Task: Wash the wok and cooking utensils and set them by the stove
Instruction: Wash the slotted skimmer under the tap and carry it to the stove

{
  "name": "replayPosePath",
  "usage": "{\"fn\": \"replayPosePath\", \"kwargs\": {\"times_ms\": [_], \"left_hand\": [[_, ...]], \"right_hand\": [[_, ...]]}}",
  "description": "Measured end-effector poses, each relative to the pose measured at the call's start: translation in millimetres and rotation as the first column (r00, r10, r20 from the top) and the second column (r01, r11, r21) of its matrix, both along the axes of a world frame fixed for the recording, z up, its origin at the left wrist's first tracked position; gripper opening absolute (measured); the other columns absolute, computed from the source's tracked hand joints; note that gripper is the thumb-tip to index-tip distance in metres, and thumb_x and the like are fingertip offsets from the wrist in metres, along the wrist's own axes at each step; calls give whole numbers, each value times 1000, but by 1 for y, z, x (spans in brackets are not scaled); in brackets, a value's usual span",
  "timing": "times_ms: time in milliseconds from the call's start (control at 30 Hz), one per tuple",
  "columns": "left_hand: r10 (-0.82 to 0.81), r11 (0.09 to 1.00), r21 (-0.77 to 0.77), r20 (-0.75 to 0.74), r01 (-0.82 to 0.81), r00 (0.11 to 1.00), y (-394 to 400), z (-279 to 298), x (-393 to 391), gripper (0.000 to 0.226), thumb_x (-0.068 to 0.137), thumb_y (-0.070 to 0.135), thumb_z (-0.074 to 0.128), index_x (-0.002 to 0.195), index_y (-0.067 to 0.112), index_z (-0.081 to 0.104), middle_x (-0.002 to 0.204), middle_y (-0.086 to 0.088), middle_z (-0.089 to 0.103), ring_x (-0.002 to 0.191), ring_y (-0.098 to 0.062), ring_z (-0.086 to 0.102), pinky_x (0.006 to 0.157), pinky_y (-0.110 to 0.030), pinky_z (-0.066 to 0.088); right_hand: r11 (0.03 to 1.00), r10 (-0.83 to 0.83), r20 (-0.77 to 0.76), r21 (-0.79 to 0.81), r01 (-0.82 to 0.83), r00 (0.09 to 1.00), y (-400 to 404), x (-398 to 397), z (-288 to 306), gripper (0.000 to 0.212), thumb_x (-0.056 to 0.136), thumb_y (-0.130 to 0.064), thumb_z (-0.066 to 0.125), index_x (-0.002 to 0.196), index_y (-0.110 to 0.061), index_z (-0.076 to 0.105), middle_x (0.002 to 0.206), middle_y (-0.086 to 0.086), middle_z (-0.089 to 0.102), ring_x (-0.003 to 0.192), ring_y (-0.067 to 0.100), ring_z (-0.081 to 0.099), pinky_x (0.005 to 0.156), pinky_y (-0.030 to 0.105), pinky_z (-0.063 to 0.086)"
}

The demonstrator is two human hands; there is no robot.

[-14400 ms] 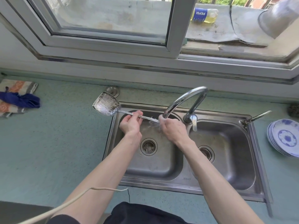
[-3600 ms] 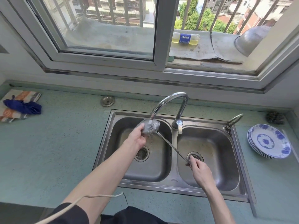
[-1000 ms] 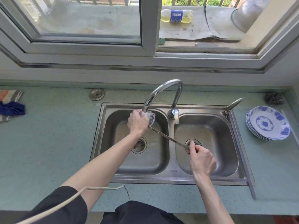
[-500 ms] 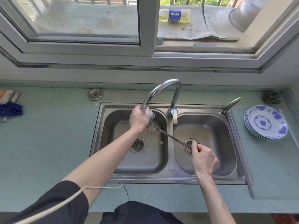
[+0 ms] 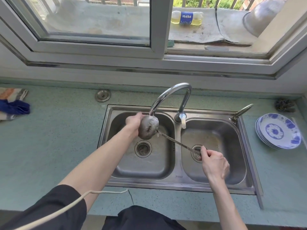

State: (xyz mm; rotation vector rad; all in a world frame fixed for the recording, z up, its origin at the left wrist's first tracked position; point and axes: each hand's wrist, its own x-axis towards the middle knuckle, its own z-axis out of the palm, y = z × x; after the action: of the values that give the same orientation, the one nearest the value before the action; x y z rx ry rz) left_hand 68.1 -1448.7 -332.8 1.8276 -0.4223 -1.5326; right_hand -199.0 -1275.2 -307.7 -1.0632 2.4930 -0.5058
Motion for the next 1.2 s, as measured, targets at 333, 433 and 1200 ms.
{"fn": "replayPosePath", "kwargs": {"times_ms": [333, 433, 1200], "left_hand": [[24, 996, -58, -582, -71, 812, 27, 9, 0, 26, 95, 11, 63, 119, 3, 66, 115, -10, 69, 95, -17, 68, 87, -27, 59], [54, 995, -40, -520, -87, 852, 28, 22, -9, 30, 106, 29, 48, 105, 7, 69, 83, -7, 77, 67, -17, 74, 62, -27, 62], [159, 973, -12, -688, -229, 708, 43, 22, -29, 57, 106, 49, 38, 128, 2, 60, 122, -15, 72, 115, -24, 69, 100, -37, 54]], "right_hand": [[999, -49, 112, 9, 49, 992, -3, 12, 1, 49, 101, -46, 51, 68, -20, 76, 64, -10, 63, 77, 31, 57, 69, 34, 39], [1000, -12, 101, -17, 13, 995, -2, 16, -2, 51, 103, -48, 48, 73, -19, 77, 70, -7, 69, 77, 29, 57, 69, 33, 38], [987, 137, -118, -70, -146, 983, 1, 55, -6, 56, 105, -50, 42, 70, -15, 68, 70, 10, 67, 71, 36, 64, 60, 33, 40]]}}
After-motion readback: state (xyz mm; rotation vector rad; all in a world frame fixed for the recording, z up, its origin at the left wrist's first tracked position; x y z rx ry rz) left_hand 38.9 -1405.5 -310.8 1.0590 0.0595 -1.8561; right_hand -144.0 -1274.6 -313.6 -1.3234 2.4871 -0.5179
